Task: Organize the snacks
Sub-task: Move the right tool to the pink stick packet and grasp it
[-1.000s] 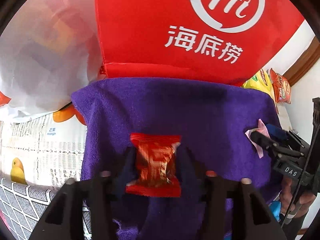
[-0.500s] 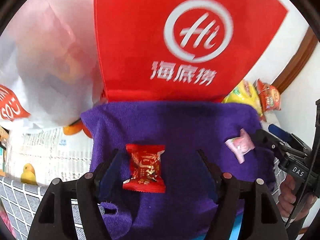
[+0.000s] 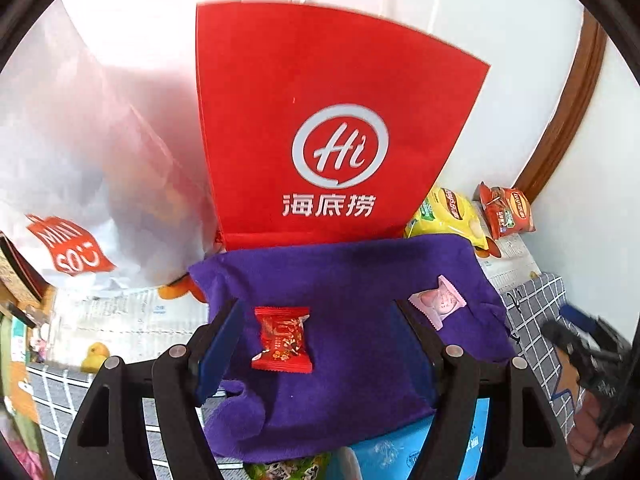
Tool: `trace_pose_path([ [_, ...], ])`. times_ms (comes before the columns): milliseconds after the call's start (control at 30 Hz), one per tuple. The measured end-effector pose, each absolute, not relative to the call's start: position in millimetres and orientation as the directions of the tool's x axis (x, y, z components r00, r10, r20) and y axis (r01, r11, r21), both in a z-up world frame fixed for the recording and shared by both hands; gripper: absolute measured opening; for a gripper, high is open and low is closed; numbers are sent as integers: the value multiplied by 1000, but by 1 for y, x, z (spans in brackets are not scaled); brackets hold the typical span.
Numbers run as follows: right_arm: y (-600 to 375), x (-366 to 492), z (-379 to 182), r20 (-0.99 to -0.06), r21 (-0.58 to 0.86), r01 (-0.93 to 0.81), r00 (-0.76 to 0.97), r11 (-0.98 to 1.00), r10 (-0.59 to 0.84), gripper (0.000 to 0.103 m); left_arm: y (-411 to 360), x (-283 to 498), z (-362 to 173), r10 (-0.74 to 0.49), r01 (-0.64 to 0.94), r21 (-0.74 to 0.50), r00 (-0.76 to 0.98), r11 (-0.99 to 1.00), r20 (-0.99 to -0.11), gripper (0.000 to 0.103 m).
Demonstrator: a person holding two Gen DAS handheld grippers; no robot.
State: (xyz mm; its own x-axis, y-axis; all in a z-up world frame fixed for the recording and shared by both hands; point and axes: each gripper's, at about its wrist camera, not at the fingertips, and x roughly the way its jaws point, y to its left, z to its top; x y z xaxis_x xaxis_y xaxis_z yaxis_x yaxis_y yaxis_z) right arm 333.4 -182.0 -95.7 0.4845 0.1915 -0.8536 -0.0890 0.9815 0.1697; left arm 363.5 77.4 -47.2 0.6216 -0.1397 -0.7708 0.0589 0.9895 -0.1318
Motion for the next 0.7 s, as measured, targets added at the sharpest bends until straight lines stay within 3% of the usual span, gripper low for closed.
trace_pose_path([
  [167,-193,291,-105,-885,106,-94,444,990,137,82,71,344,-31,-130,64,-116,638,991,-759,72],
  [300,-198,262,-125,-919,141,-96,356,985,166,69,71,326,-28,-121,66,-103,624,993,-772,72],
  [433,-197,230,-142,-929,185,-79,311,980,201,63,76,302,-23,-83,48,-68,632,997,-770,72],
  [700,-178,199,-166,-925,294,-46,238,955,296,62,92,255,-25,-89,30,-90,624,995,-776,72],
])
